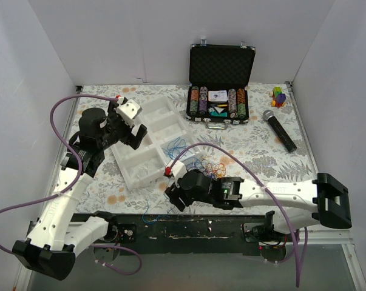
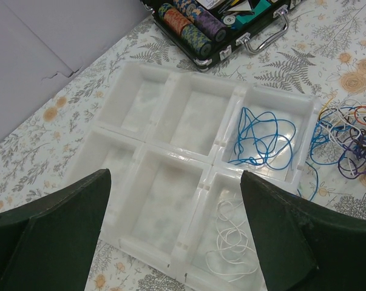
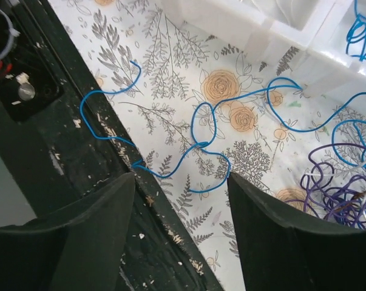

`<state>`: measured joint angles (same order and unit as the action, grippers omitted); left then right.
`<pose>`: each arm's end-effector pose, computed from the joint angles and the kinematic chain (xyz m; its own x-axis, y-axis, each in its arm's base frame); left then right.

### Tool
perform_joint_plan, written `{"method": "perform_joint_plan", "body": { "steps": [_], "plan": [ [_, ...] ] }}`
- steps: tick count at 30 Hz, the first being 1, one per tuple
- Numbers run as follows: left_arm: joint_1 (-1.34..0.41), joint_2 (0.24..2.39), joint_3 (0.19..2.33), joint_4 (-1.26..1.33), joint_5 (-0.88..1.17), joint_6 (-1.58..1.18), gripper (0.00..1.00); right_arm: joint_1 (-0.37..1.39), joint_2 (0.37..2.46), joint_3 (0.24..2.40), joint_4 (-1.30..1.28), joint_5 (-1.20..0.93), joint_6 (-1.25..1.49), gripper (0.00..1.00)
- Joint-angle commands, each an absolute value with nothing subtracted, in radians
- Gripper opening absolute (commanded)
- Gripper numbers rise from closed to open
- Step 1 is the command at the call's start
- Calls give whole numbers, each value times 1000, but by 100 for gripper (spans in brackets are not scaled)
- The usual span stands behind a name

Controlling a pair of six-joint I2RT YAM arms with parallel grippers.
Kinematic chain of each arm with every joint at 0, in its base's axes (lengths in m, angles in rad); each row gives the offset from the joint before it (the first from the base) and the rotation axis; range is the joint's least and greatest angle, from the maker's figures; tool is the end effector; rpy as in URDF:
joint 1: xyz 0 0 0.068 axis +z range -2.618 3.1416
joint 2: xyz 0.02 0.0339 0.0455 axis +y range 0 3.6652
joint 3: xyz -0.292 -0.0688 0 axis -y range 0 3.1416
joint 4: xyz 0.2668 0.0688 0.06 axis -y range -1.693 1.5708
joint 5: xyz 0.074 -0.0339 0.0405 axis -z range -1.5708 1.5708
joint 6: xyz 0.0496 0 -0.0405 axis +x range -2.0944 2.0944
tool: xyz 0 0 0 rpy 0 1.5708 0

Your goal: Untangle the cables

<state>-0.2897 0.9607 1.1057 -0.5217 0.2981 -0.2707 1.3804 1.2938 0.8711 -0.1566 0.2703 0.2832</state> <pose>0.2076 -0.0771 0.4061 -0.4827 -0.1228 -0.8671 0.4211 0.8356 -0.3528 0.0717 0.3019 0.2730 -0.3521 -0.4039 -0.8444 -0.8390 0.5360 0.0935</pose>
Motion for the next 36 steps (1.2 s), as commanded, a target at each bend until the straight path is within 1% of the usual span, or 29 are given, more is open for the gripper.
{"method": "perform_joint_plan", "body": {
  "steps": [1,4,8,11,13,14,16,19,20,22,23,28,30,34,36],
  "plan": [
    [-284,940,1101,-502,296,-265,88,1371,1400,916,-198,259,348,74],
    [-284,940,1103,-503,299,-268,88,1365,1508,975,-238,272,388,76],
    [-285,936,1104,-509,290,-255,88,1361,1592,1012,-201,284,394,76],
    [-284,934,1108,-512,284,-252,88,1350,1646,1035,-176,276,373,73],
    [-284,930,1106,-514,276,-247,89,1344,1670,1039,-166,268,365,68],
    [-284,930,1104,-514,275,-245,89,1344,1675,1032,-155,262,362,65],
    [-285,925,1100,-512,270,-241,89,1339,1675,1017,-134,247,360,53],
    [-284,919,1089,-509,267,-232,89,1339,1646,1006,-132,247,354,30],
    [-284,917,1086,-506,267,-229,89,1338,1635,1006,-138,247,347,20],
    [-285,917,1083,-500,265,-227,89,1336,1586,1012,-161,255,328,4],
    [-284,919,1081,-497,265,-227,89,1336,1563,1022,-172,258,321,1],
    [-284,920,1077,-489,267,-233,89,1333,1421,1126,-245,247,230,1],
    [-285,923,1078,-485,265,-233,89,1325,1390,1221,-299,252,175,1],
    [-284,930,1089,-468,236,-258,89,1261,1361,1359,-373,290,109,1],
    [-284,931,1094,-427,169,-305,88,1214,1344,1381,-351,321,75,1]
  ]
}}
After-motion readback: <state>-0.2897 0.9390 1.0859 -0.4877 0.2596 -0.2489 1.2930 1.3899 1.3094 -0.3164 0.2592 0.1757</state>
